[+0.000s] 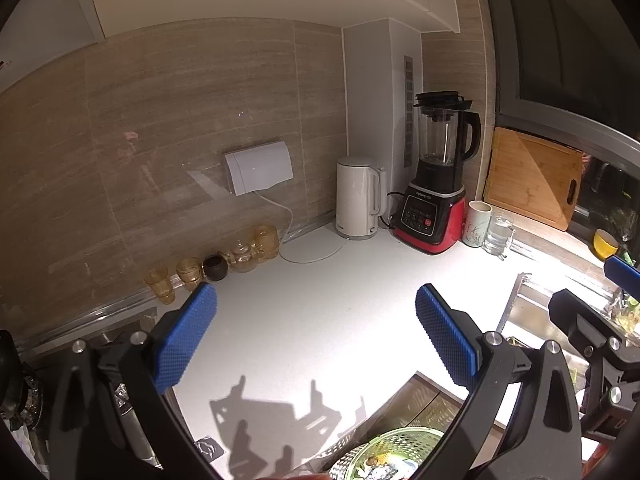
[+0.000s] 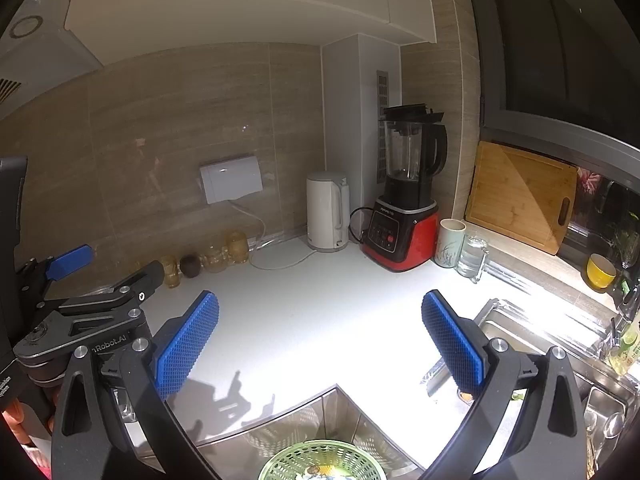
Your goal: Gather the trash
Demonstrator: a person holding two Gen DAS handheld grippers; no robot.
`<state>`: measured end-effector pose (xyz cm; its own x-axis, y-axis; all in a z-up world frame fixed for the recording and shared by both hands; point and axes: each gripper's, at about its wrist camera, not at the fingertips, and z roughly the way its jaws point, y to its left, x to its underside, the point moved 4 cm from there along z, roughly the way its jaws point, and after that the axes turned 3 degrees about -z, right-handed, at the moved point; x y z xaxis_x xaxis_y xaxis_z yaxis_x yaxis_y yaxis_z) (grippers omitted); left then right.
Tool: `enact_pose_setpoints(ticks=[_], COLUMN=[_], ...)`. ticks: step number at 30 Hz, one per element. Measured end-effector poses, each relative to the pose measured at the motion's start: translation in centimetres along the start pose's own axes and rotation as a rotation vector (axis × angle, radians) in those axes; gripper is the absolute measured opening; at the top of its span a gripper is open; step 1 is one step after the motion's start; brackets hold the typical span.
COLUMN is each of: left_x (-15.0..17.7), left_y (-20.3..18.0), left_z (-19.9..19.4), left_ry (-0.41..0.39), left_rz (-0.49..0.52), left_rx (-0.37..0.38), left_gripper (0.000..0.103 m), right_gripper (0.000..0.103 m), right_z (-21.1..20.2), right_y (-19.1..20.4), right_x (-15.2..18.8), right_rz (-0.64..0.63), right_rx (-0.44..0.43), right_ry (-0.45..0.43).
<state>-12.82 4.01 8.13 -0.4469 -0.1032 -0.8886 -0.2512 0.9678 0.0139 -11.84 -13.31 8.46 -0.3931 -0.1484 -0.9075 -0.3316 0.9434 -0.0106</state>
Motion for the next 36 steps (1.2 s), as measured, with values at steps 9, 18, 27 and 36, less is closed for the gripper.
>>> enact_pose_setpoints(ticks=[9, 18, 27, 36], left_x=[0.18, 0.25, 0.26, 0.48], left_y=[-0.11, 0.0, 0.09, -0.31], left_z=[0.35, 0.47, 0.65, 0.24], left_ry=[0.01, 0.014, 0.01, 0.0], left_rz=[-0.005, -0.008, -0.013, 0.001], left_rx=[0.004, 0.001, -0.015, -0.021], left_gripper=[0.095, 0.095, 0.095, 0.095], right_gripper=[0.101, 0.101, 0.101, 0.101], right_z=[0.18, 0.28, 0.69, 0.85], right_y=[0.02, -0.05, -0.15, -0.21], right_x=[0.17, 0.17, 0.09, 0.14], right_rz=[-0.002, -0.004, -0.002, -0.005], right_rx=[0.002, 0.001, 0.0, -0.002], right_ry=[0.008, 0.012, 0.015, 0.021])
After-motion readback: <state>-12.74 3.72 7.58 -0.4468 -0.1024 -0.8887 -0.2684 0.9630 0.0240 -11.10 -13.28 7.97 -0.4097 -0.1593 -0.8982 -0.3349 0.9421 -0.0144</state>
